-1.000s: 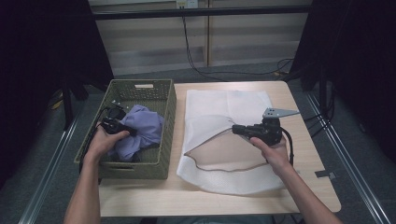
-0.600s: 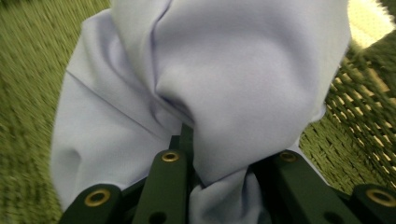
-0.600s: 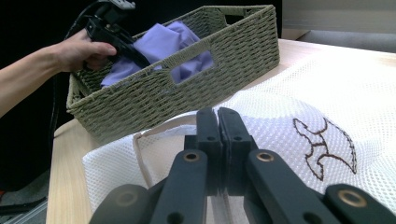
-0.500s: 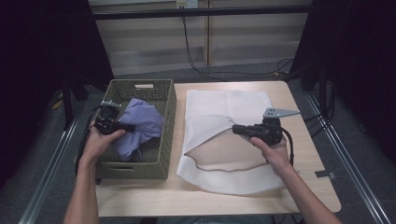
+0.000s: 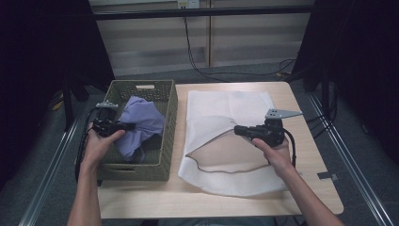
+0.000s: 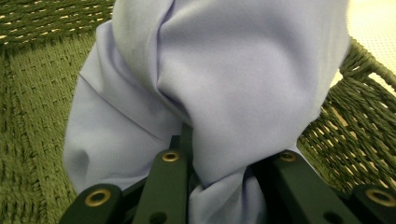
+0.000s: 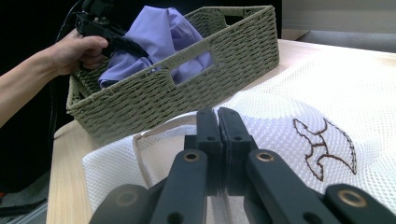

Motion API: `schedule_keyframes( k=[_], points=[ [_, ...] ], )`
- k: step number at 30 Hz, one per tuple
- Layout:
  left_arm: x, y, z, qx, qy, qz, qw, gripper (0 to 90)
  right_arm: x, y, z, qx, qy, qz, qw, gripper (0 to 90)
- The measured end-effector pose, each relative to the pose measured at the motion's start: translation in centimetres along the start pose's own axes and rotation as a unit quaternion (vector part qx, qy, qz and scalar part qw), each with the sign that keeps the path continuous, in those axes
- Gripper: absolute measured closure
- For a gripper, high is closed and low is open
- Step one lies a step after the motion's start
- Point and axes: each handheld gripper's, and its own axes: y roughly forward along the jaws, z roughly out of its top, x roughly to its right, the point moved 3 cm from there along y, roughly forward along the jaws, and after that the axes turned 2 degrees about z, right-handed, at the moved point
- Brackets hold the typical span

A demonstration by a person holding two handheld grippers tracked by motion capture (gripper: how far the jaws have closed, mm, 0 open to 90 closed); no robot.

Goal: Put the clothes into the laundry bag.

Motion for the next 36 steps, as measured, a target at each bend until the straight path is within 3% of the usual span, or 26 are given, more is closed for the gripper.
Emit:
schedule_keyframes(
  k=[3,6,18,36],
  points=[
    [-0.2,-0.4,-0.2,0.018,-0.015,-0.006,0.9997,75.8,0.0,0.0,0.0,0.000,0.000,-0.001,1.0000,88.2],
    [-0.2,-0.8,-0.1,0.027,-0.017,-0.013,0.9994,75.8,0.0,0.0,-0.1,-0.002,0.001,0.000,1.0000,88.3],
    [-0.1,-2.8,0.5,0.066,-0.010,-0.012,0.9977,75.8,-0.1,0.0,0.0,0.000,-0.002,-0.001,1.0000,88.2],
    [0.1,-5.2,1.4,0.123,-0.010,-0.015,0.9923,75.7,-0.1,-0.1,0.1,0.001,-0.002,-0.003,1.0000,88.2]
  ],
)
